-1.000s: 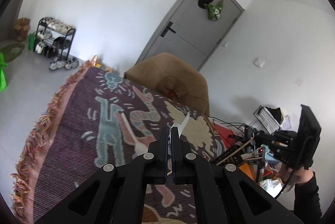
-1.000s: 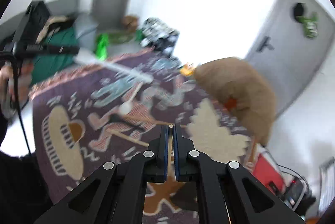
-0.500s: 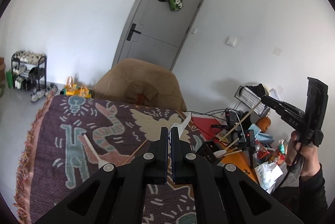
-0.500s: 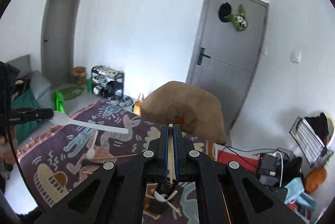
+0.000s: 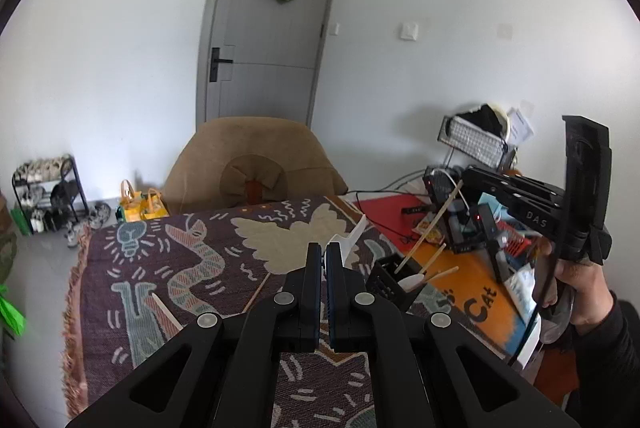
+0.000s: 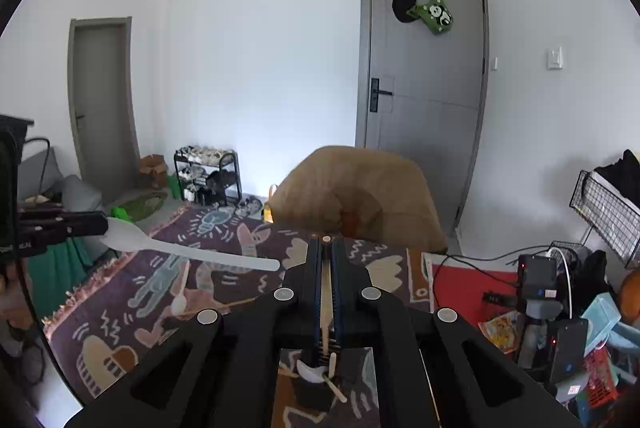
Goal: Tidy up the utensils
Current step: 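Carry the white fork and chopstick over the black holder and open both grippers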
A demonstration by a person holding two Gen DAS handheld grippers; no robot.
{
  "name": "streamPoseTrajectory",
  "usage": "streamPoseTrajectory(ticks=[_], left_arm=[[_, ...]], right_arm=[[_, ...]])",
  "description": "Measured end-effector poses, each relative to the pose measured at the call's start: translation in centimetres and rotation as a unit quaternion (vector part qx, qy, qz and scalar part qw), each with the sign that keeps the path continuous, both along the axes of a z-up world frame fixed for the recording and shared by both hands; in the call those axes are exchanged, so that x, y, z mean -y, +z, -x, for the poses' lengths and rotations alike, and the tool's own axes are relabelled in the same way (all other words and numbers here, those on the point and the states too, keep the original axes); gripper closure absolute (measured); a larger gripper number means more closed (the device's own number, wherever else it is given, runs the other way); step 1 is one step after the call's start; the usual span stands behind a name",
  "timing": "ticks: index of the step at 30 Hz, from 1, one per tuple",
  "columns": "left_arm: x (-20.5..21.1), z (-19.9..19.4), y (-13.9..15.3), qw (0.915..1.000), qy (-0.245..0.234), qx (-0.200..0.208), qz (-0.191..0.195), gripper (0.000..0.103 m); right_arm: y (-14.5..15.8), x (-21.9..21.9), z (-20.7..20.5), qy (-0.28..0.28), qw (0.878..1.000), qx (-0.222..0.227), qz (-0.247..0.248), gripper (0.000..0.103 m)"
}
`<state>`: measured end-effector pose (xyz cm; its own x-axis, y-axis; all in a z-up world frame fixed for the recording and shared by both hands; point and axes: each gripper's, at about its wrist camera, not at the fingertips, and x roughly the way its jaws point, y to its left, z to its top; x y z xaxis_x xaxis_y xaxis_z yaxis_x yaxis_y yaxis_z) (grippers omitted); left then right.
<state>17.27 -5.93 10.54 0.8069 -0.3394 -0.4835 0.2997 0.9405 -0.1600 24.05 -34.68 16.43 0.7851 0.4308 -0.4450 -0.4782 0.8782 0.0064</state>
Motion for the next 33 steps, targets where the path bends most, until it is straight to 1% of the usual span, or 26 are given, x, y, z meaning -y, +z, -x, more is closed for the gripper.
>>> streamPoseTrajectory(ticks=[1,2,4,5,6,8,10,11,12,13,15,18,22,26,27,29,32,33], left_arm=[[0.4,-0.3,0.2,0.9999,-0.008,-0.003,-0.008,0.102],[0.7,-0.5,0.3,0.9998,-0.013,-0.005,-0.013,0.102],[1.7,-1.0,0.6,0.9989,-0.026,-0.009,-0.037,0.102],[2.2,-1.3,0.7,0.9982,-0.034,-0.012,-0.049,0.102],[2.9,-1.7,0.8,0.9971,-0.044,-0.018,-0.060,0.102],[3.9,-2.2,0.8,0.9946,-0.058,-0.026,-0.083,0.102],[5.3,-2.6,0.8,0.9904,-0.071,-0.033,-0.114,0.102],[5.7,-2.8,0.7,0.9889,-0.074,-0.035,-0.124,0.102],[6.3,-3.0,0.7,0.9864,-0.079,-0.039,-0.138,0.102],[7.0,-3.2,0.7,0.9837,-0.084,-0.042,-0.153,0.102],[8.0,-3.4,0.7,0.9792,-0.094,-0.047,-0.174,0.101],[9.3,-3.6,0.9,0.9733,-0.099,-0.054,-0.200,0.102],[11.2,-4.0,0.7,0.9601,-0.112,-0.070,-0.246,0.101],[12.8,-5.0,0.5,0.9502,-0.119,-0.089,-0.274,0.101],[13.5,-5.3,0.4,0.9461,-0.121,-0.096,-0.285,0.101],[14.4,-5.7,0.2,0.9404,-0.129,-0.106,-0.296,0.101],[16.3,-6.7,-0.2,0.9288,-0.135,-0.120,-0.323,0.101],[16.8,-6.9,-0.4,0.9275,-0.135,-0.119,-0.328,0.101]], right_arm=[[-0.4,0.0,-0.2,0.001,1.000,-0.010,0.004,0.096],[-0.7,0.0,-0.3,-0.002,1.000,-0.016,0.005,0.090],[-1.0,0.6,-0.1,-0.002,1.000,-0.019,0.000,0.041],[-1.0,0.8,0.2,-0.005,1.000,-0.013,-0.003,0.034],[-1.0,1.3,0.6,-0.009,1.000,-0.004,-0.008,0.030],[-0.9,2.4,1.3,-0.013,1.000,-0.006,-0.020,0.030],[-0.9,3.8,2.2,-0.030,0.999,-0.005,-0.033,0.030],[-1.0,4.3,2.5,-0.036,0.999,-0.005,-0.035,0.030],[-1.2,5.0,3.1,-0.046,0.998,-0.006,-0.039,0.029],[-1.4,5.7,3.5,-0.054,0.998,-0.007,-0.043,0.026],[-2.0,6.9,4.4,-0.069,0.996,-0.012,-0.051,0.022],[-3.1,8.8,5.6,-0.088,0.993,-0.019,-0.070,0.022],[-5.4,11.0,6.7,-0.118,0.986,-0.036,-0.112,0.020],[-8.2,12.0,7.8,-0.131,0.976,-0.053,-0.167,0.015],[-9.1,12.1,8.1,-0.132,0.974,-0.055,-0.178,0.015],[-10.5,11.8,8.7,-0.132,0.971,-0.059,-0.190,0.015],[-12.1,11.4,9.0,-0.132,0.968,-0.071,-0.203,0.015],[-12.5,11.3,9.0,-0.129,0.967,-0.076,-0.208,0.015]])
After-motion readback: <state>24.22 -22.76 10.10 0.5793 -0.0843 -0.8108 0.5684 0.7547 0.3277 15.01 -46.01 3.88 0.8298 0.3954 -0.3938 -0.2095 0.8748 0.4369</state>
